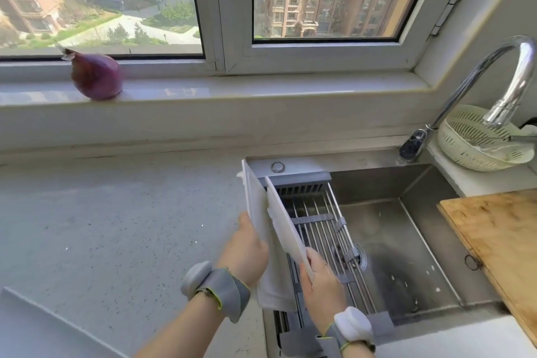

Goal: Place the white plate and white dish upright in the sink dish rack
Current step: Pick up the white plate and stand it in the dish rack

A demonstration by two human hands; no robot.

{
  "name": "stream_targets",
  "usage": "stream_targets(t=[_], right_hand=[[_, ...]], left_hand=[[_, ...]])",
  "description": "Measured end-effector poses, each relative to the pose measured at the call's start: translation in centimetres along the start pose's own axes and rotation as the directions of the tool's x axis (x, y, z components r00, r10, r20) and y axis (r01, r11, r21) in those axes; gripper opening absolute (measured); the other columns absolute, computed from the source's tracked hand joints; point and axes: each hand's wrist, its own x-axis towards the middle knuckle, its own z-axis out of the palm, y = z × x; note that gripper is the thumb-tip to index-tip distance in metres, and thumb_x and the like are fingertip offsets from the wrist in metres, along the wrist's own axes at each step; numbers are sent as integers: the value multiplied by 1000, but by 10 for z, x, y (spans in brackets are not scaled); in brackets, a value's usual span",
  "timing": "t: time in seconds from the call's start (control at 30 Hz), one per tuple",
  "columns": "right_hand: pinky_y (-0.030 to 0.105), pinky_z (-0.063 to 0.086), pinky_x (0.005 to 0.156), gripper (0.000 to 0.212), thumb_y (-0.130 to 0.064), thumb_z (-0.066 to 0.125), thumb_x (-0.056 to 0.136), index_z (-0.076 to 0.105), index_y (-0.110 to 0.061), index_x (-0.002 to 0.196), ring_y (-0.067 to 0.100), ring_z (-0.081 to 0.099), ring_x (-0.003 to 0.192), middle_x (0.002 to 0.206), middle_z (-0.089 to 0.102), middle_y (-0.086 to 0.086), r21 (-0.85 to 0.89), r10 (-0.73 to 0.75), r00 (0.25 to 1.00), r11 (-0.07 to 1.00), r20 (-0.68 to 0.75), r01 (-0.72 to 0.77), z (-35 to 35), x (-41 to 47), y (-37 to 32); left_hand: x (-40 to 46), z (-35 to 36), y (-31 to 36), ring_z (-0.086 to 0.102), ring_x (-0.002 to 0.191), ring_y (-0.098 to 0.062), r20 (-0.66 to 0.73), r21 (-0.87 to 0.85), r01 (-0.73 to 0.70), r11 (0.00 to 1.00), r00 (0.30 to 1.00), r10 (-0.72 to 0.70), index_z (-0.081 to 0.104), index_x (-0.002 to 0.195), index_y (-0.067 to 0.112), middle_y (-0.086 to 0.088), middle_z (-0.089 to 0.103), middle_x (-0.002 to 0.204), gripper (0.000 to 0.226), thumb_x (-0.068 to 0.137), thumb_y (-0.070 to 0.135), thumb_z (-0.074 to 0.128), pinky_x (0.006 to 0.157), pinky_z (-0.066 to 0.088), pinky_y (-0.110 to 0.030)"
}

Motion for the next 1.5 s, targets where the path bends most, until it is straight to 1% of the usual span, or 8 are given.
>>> stream_targets(t=[0.2, 0.37, 0.5, 0.77, 0.9, 1.07, 1.27, 1.5], right_hand=[[37, 46, 73, 25, -17, 42, 94, 45, -15, 119, 26, 56, 92, 106, 60, 9, -11, 40, 997, 999, 62, -39, 10, 3, 9], [33, 44, 82, 32, -16, 40, 95, 39, -17, 126, 22, 53, 105, 119, 55, 4, 12, 51, 991, 999, 124, -53, 16, 2, 13], [35, 46, 81, 22, -21, 37, 95, 39, -19, 117, 23, 53, 98, 111, 55, 5, 37, 79, 981, 996, 179, -87, 16, -3, 11], [32, 43, 78, 34, -22, 40, 92, 29, -24, 125, 24, 54, 102, 119, 52, 2, 8, 39, 965, 999, 261, -43, 18, -12, 11], [31, 41, 79, 41, -15, 44, 87, 33, -24, 125, 27, 53, 106, 119, 54, 3, -37, 87, 946, 996, 313, -80, 18, -17, 15], [29, 40, 70, 20, -12, 42, 88, 32, -24, 101, 26, 51, 84, 93, 51, 3, -55, 140, 926, 990, 350, -129, 14, -16, 15], [29, 40, 66, 20, -14, 41, 91, 26, -26, 95, 24, 47, 74, 89, 49, 2, -75, 139, 927, 990, 348, -121, 9, -16, 12], [36, 47, 81, 23, -27, 46, 87, 42, -24, 109, 24, 55, 100, 106, 55, 1, -94, 167, 893, 986, 417, -140, 1, -12, 10]], left_hand=[[3, -9, -4, 52, 74, -30, 3, 6, -30, 1000, 1000, 30, 27, 127, 11, -8, 54, 82, 38, 92, 12, 39, 62, 43, -33], [3, -10, -3, 53, 72, -28, 10, 8, -38, 999, 999, 38, 25, 132, 12, -7, 54, 84, 42, 93, 15, 40, 56, 41, -33], [1, -10, -1, 52, 71, -25, 17, 13, -44, 999, 999, 44, 24, 134, 15, -8, 54, 93, 44, 93, 16, 41, 56, 41, -30], [2, -10, -1, 64, 83, -36, 15, 15, -54, 998, 998, 53, 25, 132, 18, -19, 64, 100, 44, 92, 17, 41, 76, 56, -46], [3, -8, -1, 57, 74, -30, 10, 18, -52, 998, 999, 52, 25, 132, 16, -13, 57, 88, 43, 91, 15, 41, 75, 55, -47], [4, -8, 1, 58, 72, -31, 12, 15, -55, 998, 998, 55, 23, 133, 19, -9, 57, 80, 46, 91, 15, 41, 72, 56, -48], [0, -7, 5, 66, 78, -36, 24, -22, -73, 997, 997, 74, 25, 131, 22, -14, 65, 90, 45, 90, 15, 42, 73, 58, -52], [0, -6, 8, 67, 81, -37, 28, -37, -92, 995, 995, 93, 26, 134, 23, -20, 66, 92, 49, 88, 15, 43, 72, 59, -52]])
